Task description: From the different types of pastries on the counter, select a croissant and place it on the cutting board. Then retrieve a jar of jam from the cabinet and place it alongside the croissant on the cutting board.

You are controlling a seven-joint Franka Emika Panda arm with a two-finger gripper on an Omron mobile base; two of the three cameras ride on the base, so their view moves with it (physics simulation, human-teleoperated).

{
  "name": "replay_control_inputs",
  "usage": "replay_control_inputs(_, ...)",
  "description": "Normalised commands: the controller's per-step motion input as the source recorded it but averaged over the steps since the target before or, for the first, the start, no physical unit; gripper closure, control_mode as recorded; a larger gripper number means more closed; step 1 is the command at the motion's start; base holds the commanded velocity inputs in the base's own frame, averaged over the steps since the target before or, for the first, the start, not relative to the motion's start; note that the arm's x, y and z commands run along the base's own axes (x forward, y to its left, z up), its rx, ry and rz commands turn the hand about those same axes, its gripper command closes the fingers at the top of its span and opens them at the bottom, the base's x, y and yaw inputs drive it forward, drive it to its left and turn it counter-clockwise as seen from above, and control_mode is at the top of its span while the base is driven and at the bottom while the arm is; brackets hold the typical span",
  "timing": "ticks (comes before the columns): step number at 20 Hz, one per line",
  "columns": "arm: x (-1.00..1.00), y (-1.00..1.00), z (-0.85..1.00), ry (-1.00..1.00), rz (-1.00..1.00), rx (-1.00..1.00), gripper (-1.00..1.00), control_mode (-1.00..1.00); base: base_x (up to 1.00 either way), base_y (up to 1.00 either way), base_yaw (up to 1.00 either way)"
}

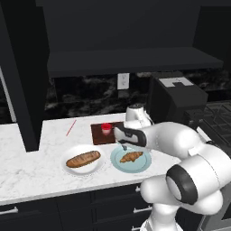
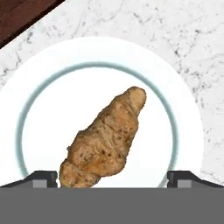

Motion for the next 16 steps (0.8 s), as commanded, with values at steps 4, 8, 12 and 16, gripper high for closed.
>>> replay_control_inputs(4, -0.48, -0.07, -0.1, -0.02, -0.08, 0.09, -1.0, -1.0, 0.0, 0.0, 0.0)
replay_control_inputs(8, 0.3, -0.09, 0.0, -0.04, -0.08, 0.06, -1.0, -1.0, 0.0, 0.0, 0.0)
replay_control_inputs(12, 0.66, 0.0, 0.0, -0.02, -0.1, 0.0, -1.0, -1.0, 0.0, 0.0, 0.0)
replay_control_inputs(16, 0.52, 0.06, 0.0, 0.0, -0.1, 0.0, -1.0, -1.0, 0.0, 0.0, 0.0)
